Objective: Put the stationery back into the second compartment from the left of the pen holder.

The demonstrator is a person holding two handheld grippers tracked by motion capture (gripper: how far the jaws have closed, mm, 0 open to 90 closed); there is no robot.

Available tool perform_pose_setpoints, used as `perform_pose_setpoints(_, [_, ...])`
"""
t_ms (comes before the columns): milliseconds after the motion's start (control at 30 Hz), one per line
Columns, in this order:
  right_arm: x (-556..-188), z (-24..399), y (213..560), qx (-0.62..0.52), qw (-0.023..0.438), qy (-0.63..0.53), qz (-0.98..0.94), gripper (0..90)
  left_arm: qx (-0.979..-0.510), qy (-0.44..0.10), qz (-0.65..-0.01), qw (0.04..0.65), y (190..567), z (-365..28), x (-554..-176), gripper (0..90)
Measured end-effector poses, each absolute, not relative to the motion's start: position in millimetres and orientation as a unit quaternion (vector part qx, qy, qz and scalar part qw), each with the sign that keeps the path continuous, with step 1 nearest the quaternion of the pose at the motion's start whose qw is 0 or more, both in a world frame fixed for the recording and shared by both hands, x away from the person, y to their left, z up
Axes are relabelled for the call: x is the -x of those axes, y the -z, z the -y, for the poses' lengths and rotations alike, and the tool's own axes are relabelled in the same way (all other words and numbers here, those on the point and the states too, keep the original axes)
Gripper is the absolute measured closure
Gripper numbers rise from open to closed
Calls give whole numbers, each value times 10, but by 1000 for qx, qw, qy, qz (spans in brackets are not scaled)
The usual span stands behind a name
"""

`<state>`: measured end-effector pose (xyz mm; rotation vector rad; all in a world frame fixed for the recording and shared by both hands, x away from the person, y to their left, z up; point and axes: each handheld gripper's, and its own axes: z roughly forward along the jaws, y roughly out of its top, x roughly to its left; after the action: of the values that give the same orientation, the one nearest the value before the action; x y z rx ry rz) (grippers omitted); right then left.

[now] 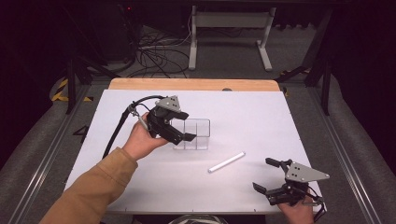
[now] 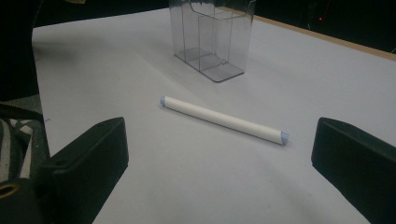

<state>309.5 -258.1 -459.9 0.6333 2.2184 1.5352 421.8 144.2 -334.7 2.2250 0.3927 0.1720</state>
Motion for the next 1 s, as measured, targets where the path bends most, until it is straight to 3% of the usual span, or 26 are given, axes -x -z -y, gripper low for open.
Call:
perform_pose_setpoints(167, [-3095, 2580, 4595, -224, 185, -545, -787, 44, -885, -63, -156, 435, 3320, -1305, -4172, 120])
perform_pose_setpoints(1000, [-3095, 2590, 4589, -221, 185, -547, -786, 44, -897, -58, -141, 415, 3505, -563, -4094, 73])
